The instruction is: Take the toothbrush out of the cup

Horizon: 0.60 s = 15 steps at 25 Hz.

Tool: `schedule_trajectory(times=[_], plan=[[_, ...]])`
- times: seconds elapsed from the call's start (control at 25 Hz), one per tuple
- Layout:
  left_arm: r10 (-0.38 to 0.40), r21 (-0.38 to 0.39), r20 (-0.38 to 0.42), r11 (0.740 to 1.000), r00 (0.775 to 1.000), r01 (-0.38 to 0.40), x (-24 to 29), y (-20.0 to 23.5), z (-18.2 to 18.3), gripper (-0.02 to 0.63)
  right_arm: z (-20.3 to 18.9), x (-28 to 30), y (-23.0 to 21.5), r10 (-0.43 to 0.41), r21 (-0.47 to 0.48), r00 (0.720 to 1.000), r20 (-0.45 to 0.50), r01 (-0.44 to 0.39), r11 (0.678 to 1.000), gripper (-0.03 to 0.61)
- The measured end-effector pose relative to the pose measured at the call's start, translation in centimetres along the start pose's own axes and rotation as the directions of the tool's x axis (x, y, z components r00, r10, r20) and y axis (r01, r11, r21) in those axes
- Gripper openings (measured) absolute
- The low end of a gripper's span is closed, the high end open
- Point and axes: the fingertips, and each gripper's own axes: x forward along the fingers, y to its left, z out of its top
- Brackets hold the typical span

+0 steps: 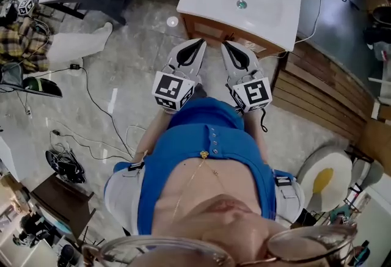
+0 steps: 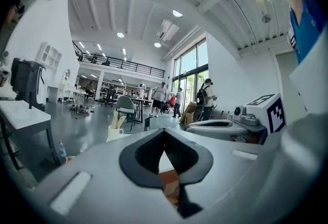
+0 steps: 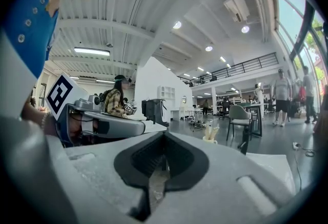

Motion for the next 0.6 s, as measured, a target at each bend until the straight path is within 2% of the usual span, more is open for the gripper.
schedule_trajectory(times=[0.32,0.6], plan=[[-0.002,-0.012,0.000,1.000,1.000,0.002,-0.2,4.5,0.0,0.002,-0.2,4.3,0.6,-0.012,0.001,1.000,-0.012,0.012,1.000,0.002],[0.009,-0.018,0.015,1.000,1.000,-0.009,-0.4,6.4,0.9,0.002,0.5,6.2,0.8,-0.007,-0.006,1.000,-0.022,0.006,1.000,0.002]])
